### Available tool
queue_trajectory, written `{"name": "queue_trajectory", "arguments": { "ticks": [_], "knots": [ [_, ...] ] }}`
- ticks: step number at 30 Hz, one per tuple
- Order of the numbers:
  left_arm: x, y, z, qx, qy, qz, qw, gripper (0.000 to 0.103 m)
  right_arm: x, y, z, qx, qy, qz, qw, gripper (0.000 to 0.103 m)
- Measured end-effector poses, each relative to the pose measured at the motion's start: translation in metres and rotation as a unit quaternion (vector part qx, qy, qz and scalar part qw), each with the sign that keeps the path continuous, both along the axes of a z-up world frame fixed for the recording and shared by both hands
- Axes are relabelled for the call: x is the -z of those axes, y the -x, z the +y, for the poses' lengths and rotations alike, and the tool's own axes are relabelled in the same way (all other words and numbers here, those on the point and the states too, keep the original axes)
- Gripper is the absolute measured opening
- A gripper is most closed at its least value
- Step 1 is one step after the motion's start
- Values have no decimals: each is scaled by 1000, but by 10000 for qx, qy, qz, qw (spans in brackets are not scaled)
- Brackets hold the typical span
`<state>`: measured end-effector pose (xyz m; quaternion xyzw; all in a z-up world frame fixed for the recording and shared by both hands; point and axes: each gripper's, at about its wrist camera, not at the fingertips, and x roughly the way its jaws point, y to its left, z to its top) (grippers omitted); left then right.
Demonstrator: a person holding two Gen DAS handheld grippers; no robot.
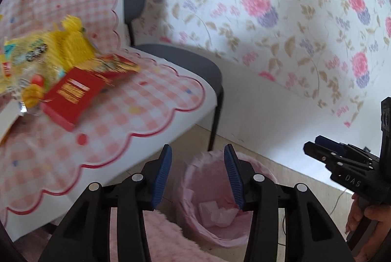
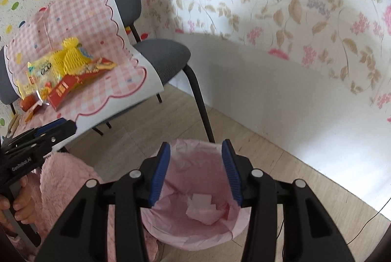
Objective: Collect trash
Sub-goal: 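Move both open tools back toward the chair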
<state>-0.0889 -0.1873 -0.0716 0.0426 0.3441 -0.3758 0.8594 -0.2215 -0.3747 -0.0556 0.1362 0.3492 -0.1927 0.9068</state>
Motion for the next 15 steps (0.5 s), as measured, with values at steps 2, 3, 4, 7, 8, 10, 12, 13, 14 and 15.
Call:
{"name": "queue_trajectory", "arguments": {
  "ticks": [2,3,4,7,8,10,12,13,14,15],
  "knots": [
    [-5,-3,9,-94,45,-35,9999,46,-6,-2,3,-18,29,-97,9999,43],
    [-6,-4,14,-129,71,-31,9999,46,-9,-4,6,-33,52,-172,9998,43],
    [-9,-6,19,-185,97,-26,9998,46,-14,-7,8,-115,41,-267,9996,43],
    [-13,-10,33,-356,131,-84,9992,46,-23,-20,20,-385,76,-373,9985,43],
    [-14,-11,39,-431,135,-111,9989,46,-26,-25,25,-461,113,-381,9981,43],
    [-16,-15,52,-609,140,-138,9979,46,-30,-38,35,-669,184,-367,9969,43],
    [-17,-20,63,-801,104,-167,9966,47,-33,-53,46,-879,203,-388,9952,43],
    [-18,-22,71,-940,75,-213,9953,48,-36,-64,53,-1027,202,-382,9938,43],
    [-19,-25,78,-1076,39,-251,9939,49,-37,-71,58,-1119,205,-383,9928,44],
    [-19,-27,85,-1197,8,-278,9924,49,-38,-80,64,-1240,214,-371,9914,44]
  ]
}}
